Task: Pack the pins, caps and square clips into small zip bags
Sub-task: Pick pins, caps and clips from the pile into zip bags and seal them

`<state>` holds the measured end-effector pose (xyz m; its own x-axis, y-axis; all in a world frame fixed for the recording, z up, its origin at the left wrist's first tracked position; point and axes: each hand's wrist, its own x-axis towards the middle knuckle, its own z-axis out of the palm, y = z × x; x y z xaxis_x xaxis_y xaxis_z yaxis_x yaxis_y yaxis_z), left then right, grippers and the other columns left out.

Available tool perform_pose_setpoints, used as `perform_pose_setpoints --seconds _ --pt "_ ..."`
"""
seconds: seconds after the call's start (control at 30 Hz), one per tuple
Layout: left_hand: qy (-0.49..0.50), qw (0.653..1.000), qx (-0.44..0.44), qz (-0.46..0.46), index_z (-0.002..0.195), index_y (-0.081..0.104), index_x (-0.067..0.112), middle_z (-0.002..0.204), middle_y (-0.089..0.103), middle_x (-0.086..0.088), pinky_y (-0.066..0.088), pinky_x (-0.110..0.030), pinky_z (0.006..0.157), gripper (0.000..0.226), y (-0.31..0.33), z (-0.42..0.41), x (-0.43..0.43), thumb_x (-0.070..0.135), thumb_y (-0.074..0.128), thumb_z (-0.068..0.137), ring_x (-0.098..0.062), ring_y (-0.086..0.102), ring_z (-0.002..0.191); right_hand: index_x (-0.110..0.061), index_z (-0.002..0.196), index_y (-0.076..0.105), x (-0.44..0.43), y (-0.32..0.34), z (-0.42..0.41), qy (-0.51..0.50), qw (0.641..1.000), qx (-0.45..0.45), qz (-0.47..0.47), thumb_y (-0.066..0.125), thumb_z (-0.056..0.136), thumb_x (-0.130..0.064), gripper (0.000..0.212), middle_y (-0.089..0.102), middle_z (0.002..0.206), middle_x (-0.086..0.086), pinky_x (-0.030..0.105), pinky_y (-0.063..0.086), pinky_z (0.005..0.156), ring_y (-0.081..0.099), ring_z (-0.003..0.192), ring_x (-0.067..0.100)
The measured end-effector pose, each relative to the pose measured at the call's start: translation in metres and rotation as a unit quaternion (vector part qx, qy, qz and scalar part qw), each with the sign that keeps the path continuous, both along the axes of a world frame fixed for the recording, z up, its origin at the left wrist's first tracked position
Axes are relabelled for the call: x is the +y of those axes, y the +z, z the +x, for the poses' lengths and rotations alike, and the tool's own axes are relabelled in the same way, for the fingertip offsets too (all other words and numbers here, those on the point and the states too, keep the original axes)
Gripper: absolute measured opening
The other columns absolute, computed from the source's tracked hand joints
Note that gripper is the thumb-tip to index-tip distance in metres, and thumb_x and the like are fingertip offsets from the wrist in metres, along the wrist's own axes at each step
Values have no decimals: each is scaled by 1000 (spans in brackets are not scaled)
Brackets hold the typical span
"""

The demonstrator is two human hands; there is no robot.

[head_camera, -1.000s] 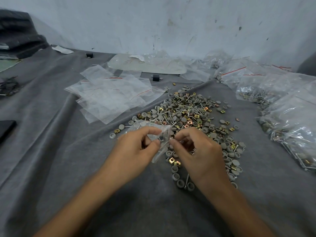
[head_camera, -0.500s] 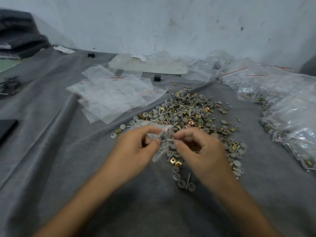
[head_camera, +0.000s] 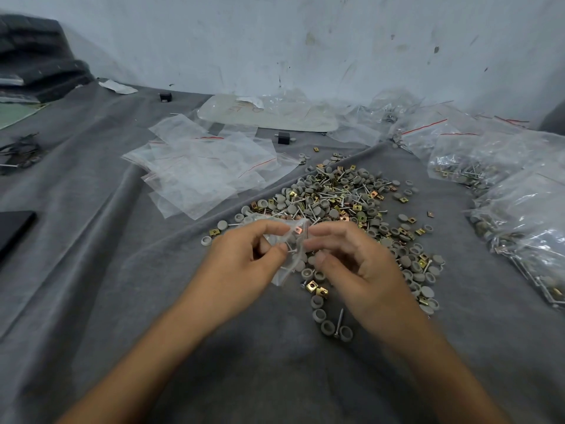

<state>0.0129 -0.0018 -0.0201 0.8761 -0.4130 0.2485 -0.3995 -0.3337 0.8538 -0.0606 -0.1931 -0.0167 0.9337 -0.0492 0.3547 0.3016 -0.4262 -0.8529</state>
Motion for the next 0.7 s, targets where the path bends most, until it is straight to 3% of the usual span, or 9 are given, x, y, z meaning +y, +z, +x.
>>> perform_pose_setpoints --seconds 0.1,0.17,0.27,0.37,0.5,0.7 --pt "5 1000 5 -4 103 66 45 59 60 8 56 -45 69 21 2 0 2 25 66 98 -17 62 63 -36 108 68 -17 6 0 -66 997 -14 -25 65 97 -13 25 73 100 -17 17 54 74 69 93 7" --pt "6 1000 3 -2 101 65 47 60 61 7 56 -51 74 23 4 -1 2 24 66 98 -22 66 69 -35 103 70 -30 6 -1 -95 990 -4 -101 66 96 -19 17 71 92 -19 15 51 70 67 87 4" --pt "8 1000 2 0 101 64 49 63 64 5 56 -53 75 24 5 -2 2 25 65 98 -21 66 69 -33 99 72 -41 3 -1 -88 958 56 -268 68 94 -29 8 66 91 -21 32 48 83 58 93 1" --pt "12 1000 6 -2 101 64 48 63 64 5 56 -52 73 23 5 -2 1 25 65 98 -21 66 69 -36 95 68 -42 3 0 -66 925 115 -356 66 92 -43 7 60 92 -22 38 42 91 50 96 6" --pt "17 1000 7 -4 100 65 47 63 64 6 56 -52 74 23 5 -1 1 23 65 98 -22 66 68 -45 91 59 -45 5 -1 -45 903 167 -392 64 91 -52 9 53 91 -24 36 38 90 42 95 6" --pt "17 1000 0 4 100 65 48 64 66 3 56 -51 73 24 4 -1 1 23 66 98 -21 66 67 -45 86 54 -42 7 -1 -38 898 196 -392 65 93 -46 13 50 95 -23 32 34 85 39 97 6"
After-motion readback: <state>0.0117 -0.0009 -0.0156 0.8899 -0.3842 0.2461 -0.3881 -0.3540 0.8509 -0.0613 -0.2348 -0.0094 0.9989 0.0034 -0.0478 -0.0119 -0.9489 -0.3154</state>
